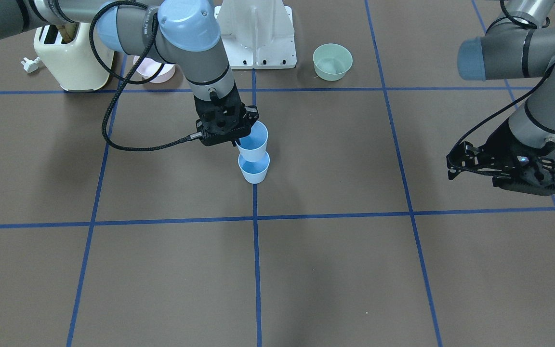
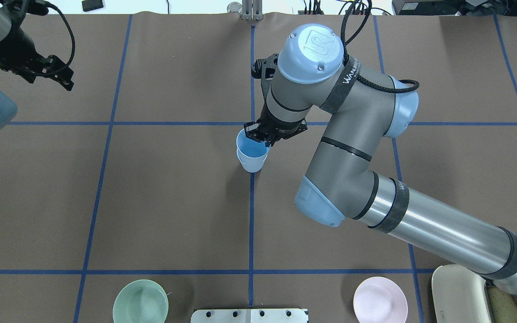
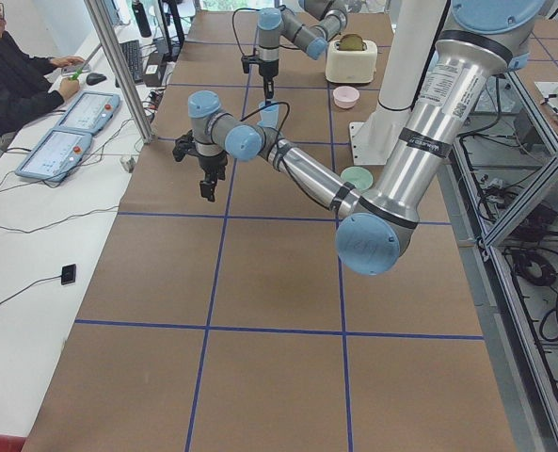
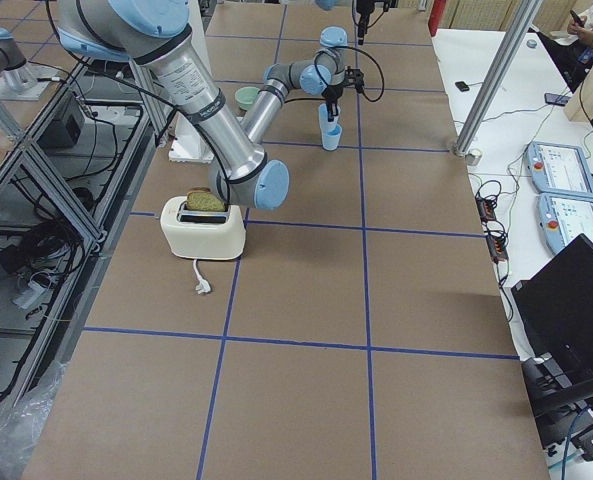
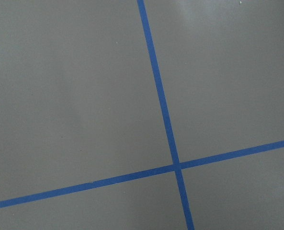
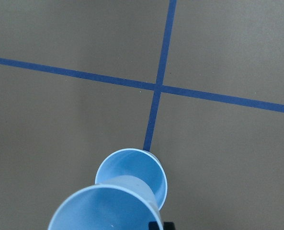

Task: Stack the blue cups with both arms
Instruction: 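Lower the held cup into the center cup with the right gripper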

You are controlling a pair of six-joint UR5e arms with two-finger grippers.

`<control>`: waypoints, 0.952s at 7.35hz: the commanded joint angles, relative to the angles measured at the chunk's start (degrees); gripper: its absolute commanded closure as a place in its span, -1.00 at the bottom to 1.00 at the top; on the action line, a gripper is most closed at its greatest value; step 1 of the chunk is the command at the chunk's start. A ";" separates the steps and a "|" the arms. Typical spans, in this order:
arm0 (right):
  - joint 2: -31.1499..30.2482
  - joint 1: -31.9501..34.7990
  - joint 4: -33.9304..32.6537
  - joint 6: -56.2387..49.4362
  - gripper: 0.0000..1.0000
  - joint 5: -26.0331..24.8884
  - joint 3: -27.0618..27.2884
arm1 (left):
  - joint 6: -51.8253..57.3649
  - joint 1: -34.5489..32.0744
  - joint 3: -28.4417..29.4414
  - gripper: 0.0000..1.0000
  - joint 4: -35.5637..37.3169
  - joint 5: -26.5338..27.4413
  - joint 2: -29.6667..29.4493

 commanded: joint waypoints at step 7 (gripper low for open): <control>0.59 -0.11 1.97 -0.43 0.27 -1.54 -2.68 | -0.07 0.01 0.26 -0.94 -0.07 0.09 0.08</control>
